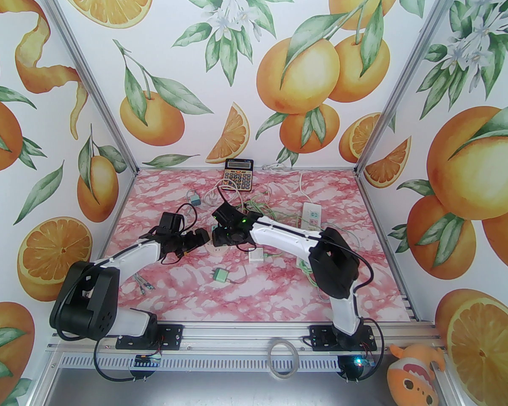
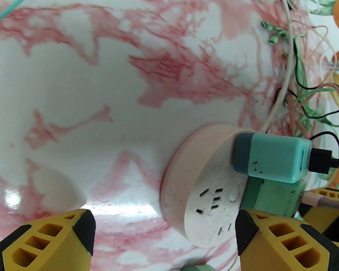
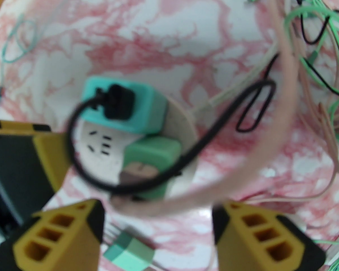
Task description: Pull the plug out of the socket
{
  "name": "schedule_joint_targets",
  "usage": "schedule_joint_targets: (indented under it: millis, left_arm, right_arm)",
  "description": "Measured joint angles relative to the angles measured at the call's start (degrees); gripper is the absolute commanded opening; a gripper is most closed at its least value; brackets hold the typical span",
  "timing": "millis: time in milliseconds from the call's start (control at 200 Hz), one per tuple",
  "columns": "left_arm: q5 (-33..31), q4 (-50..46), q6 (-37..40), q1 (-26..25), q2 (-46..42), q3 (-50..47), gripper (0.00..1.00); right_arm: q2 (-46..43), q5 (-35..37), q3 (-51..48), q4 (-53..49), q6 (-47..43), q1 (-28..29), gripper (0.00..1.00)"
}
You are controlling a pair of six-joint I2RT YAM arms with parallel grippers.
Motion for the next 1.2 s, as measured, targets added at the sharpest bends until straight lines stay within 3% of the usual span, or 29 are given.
schedule_joint_targets:
  millis: [240, 320, 545, 641, 956, 1196]
  left_arm:
    - [3.7, 1.8, -0.5, 0.9, 4.1, 0.2, 0.66]
    - [4.0, 1.8, -1.0, 1.3, 4.5, 0.2, 0.61]
    - [4.6, 2.1, -1.4, 1.6, 5.1, 0.2, 0.6]
    - [4.9, 2.4, -1.5, 1.6, 5.2, 0.2, 0.6]
    - [3.5, 3.9, -3.2, -2.2, 7.2, 1.7, 0.55]
    - [2.8, 8.1, -7.0, -6.3, 8.8, 2.0, 0.43]
  right_arm:
    - [5.1, 3.0, 5.6, -2.5, -0.2, 0.7, 0.51]
    - [5.7, 4.0, 6.6, -3.1, -0.4, 0.9, 0.42]
    - [6.1, 5.6, 7.4, -3.9, -0.8, 1.5, 0.38]
    - [6.1, 6.0, 7.4, -4.0, -0.9, 1.7, 0.32]
    - [6.1, 6.3, 7.4, -4.0, -2.9, 1.7, 0.33]
    - [6.0, 7.5, 7.4, -5.8, -4.8, 1.3, 0.33]
